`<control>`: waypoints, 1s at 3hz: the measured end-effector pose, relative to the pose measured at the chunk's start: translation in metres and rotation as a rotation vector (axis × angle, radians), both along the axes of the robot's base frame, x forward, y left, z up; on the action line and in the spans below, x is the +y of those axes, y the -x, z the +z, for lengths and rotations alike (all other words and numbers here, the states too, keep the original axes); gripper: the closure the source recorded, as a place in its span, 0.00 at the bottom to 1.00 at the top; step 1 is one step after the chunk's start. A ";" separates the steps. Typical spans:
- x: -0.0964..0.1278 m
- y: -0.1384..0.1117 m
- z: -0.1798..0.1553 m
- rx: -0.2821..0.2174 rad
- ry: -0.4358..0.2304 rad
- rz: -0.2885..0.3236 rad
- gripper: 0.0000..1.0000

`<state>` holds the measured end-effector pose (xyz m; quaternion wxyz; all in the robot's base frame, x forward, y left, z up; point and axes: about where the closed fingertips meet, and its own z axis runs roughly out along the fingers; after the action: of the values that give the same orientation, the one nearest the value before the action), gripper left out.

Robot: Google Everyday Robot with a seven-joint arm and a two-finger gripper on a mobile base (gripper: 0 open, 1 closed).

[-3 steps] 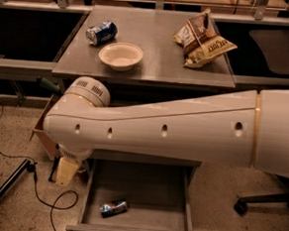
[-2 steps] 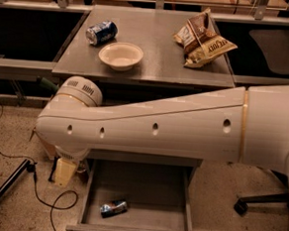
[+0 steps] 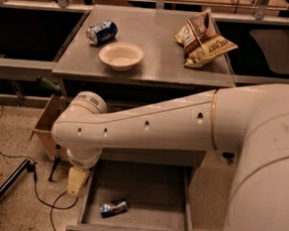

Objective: Pick redbull can from bottom drawer and place on counter

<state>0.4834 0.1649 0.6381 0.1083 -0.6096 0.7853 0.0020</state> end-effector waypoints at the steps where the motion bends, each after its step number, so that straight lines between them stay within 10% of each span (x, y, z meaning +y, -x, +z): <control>1: -0.014 -0.003 -0.065 0.061 0.065 -0.067 0.00; 3: -0.044 -0.028 -0.166 0.029 0.097 -0.223 0.00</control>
Offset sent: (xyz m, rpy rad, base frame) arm 0.0297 -0.0285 -0.1585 -0.1471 0.0383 -0.2567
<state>0.5110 0.1211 0.4721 0.0670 -0.5227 0.8489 -0.0393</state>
